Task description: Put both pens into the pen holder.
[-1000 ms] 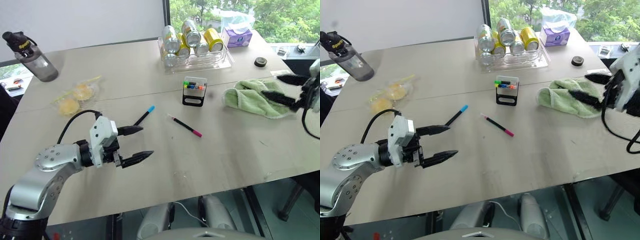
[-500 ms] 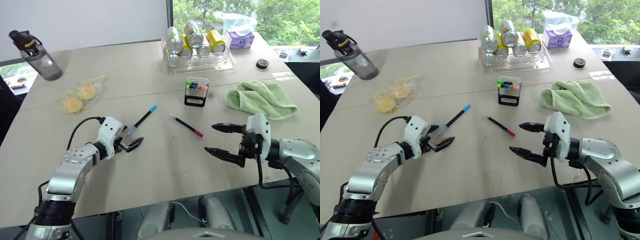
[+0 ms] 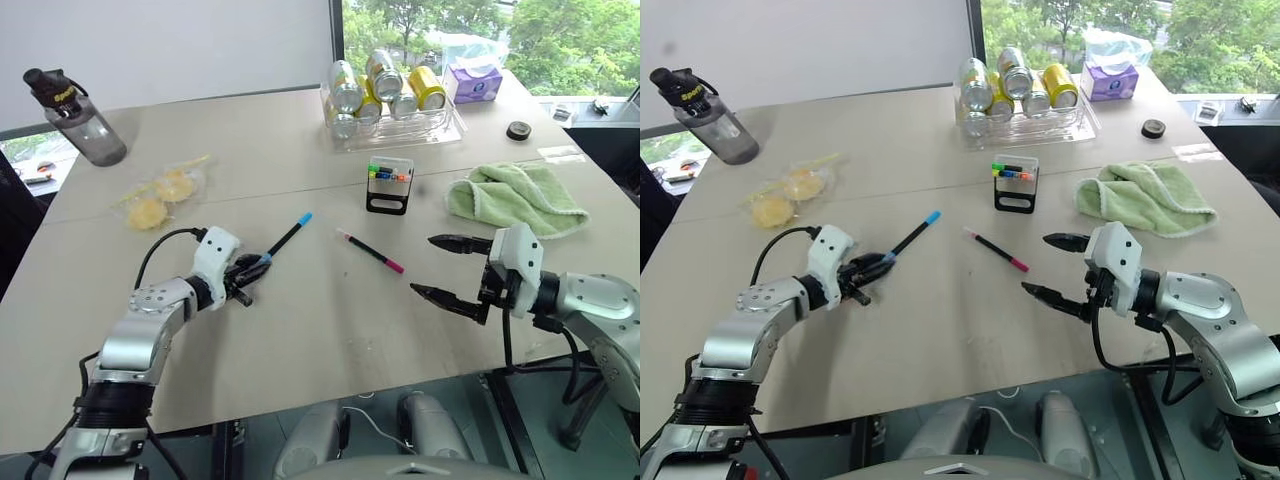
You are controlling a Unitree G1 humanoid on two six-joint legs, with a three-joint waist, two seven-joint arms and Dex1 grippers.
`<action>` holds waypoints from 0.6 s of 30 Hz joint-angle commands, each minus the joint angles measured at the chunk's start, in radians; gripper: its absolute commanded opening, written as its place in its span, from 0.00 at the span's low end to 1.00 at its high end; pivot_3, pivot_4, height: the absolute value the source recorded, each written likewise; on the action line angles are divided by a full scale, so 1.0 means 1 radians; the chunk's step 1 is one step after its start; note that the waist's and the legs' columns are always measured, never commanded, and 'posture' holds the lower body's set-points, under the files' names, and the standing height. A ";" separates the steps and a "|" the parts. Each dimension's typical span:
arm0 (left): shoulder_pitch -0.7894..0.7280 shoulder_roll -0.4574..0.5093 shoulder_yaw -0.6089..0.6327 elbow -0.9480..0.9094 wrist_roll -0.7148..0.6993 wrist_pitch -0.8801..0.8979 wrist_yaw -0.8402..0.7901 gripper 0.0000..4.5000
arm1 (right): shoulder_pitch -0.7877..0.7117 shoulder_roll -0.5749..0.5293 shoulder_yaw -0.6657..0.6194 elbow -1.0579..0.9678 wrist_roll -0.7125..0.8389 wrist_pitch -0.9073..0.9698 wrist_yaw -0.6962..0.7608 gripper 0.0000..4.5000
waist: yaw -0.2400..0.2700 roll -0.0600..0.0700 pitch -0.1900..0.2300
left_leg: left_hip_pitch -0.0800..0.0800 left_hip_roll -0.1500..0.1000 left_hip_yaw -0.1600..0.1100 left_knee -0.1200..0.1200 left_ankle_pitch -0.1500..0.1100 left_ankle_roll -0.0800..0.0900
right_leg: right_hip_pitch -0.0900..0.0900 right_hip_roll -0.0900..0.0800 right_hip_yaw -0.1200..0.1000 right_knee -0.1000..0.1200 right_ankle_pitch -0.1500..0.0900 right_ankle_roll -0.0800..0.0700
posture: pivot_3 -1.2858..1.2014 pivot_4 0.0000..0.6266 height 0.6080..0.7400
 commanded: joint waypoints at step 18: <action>0.098 -0.195 0.142 -0.439 -0.498 0.066 -0.090 0.02 | -0.284 0.317 -0.059 0.153 0.349 0.453 -0.330 0.93 | -0.001 -0.003 0.001 | -0.010 0.001 -0.001 0.000 0.000 0.000 | -0.010 0.000 0.000 0.000 0.000 -0.001 | 0.52 0.24 0.99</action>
